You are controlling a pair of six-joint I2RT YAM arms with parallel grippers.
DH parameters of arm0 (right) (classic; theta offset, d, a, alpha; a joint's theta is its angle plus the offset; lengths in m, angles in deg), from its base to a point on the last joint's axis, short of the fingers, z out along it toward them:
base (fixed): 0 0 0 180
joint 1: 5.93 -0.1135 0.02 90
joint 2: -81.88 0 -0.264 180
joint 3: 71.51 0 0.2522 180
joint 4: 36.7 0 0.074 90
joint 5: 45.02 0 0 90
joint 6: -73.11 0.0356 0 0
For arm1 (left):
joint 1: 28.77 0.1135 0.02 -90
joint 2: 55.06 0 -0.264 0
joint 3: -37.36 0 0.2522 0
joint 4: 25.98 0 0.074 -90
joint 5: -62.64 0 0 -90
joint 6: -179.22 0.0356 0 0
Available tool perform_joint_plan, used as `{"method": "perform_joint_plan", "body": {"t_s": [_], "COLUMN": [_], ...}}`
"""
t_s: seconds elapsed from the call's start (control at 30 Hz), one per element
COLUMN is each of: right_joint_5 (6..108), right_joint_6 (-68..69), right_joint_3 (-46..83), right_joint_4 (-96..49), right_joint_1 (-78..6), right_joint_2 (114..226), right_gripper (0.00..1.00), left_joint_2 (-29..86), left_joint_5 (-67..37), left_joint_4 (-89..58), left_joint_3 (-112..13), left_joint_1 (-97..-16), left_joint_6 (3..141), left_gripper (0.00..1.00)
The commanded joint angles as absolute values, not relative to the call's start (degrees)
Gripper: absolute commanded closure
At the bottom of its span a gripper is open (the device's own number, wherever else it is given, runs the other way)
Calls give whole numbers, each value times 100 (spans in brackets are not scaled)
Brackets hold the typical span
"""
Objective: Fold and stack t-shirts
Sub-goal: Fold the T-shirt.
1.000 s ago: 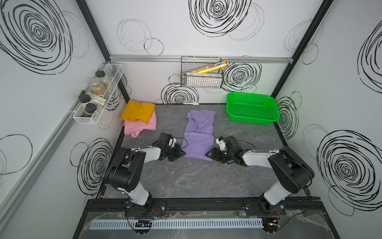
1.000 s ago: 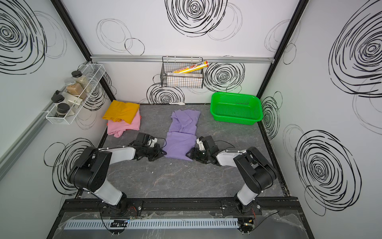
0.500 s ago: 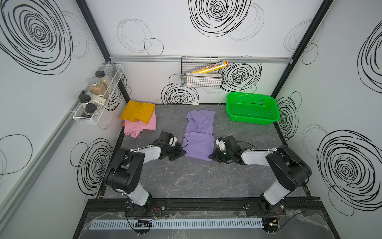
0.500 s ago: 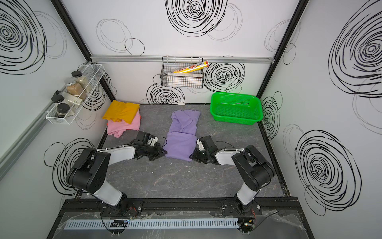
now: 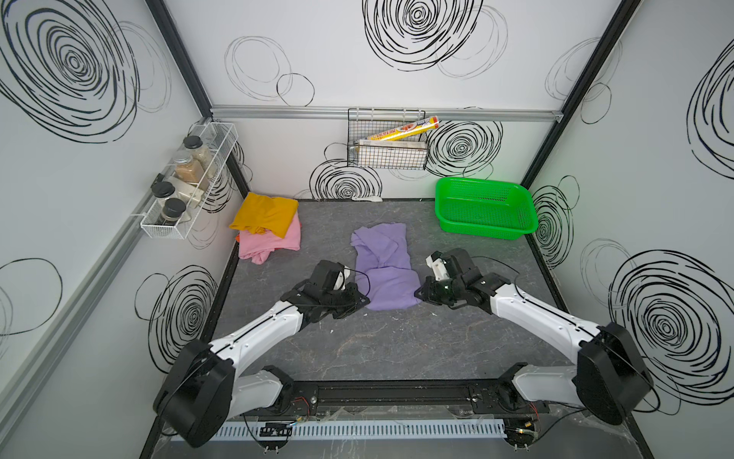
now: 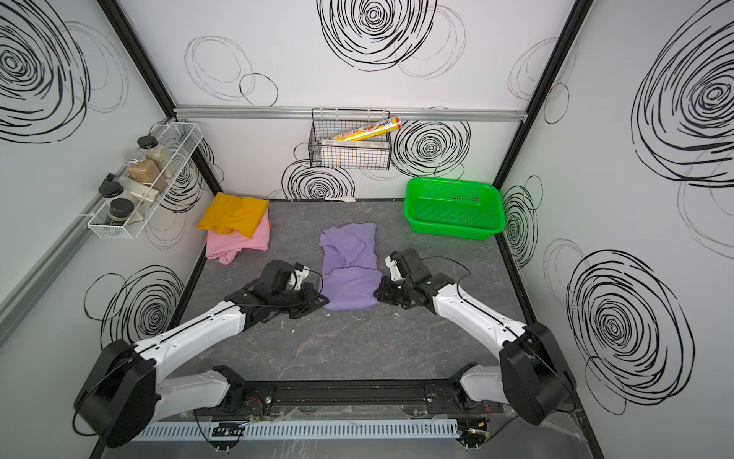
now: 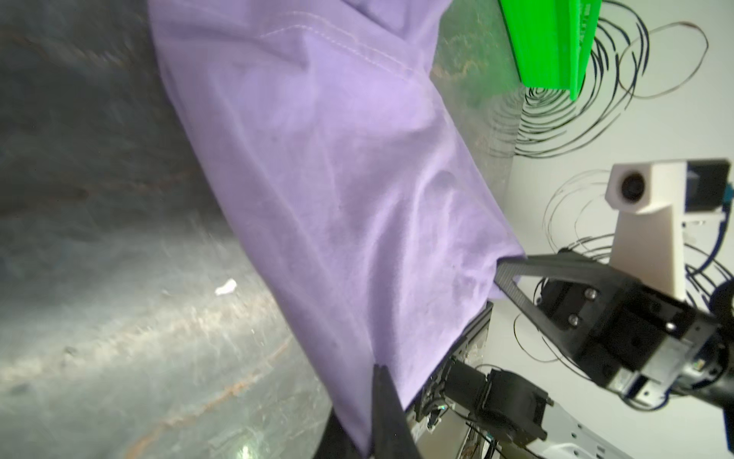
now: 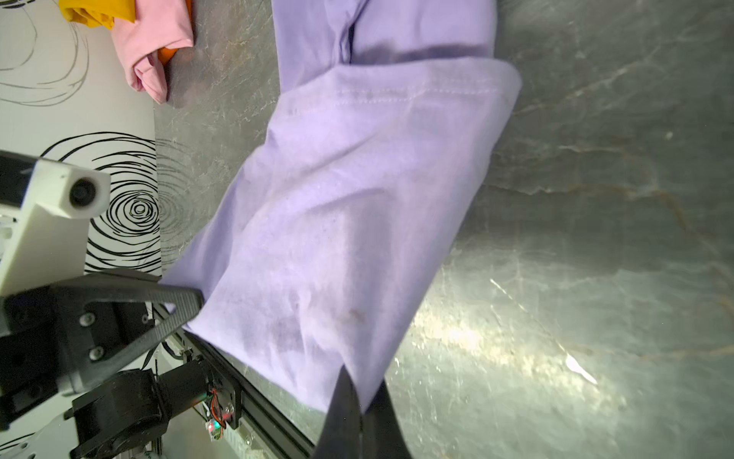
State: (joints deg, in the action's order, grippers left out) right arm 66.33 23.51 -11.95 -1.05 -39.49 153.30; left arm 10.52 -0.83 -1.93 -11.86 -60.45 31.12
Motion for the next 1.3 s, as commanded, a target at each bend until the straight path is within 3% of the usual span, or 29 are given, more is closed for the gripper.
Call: {"method": "perform_joint_plan", "body": {"t_s": [0.0,0.33,0.53,1.0,1.27], "right_joint_5": [6604,6801,6784,6646,6497], "right_joint_6": [2119,1969,1985,1646,1438], "right_joint_3": [-1275,-840,-576,-466,207], "right_joint_4": [1091,2876,2788,1454,1327], "right_joint_1": [-3969,-3970,-3972,-3975,-3973], "right_joint_2": [14632,12994,13063,14840,15623], "right_gripper": [100,100,100,100,100], "left_joint_2": [309,-951,-708,365,762], "left_joint_5": [-947,-2974,-3410,-2156,-1570], "left_joint_4": [298,1720,1787,1200,871], "left_joint_3": [-1121,-1662,-1978,-2371,-2538], "left_joint_1": [-6602,-8604,-8845,-6987,-6367], "left_joint_6": [2181,649,705,2459,2869], "left_gripper": [100,100,100,100,100]}}
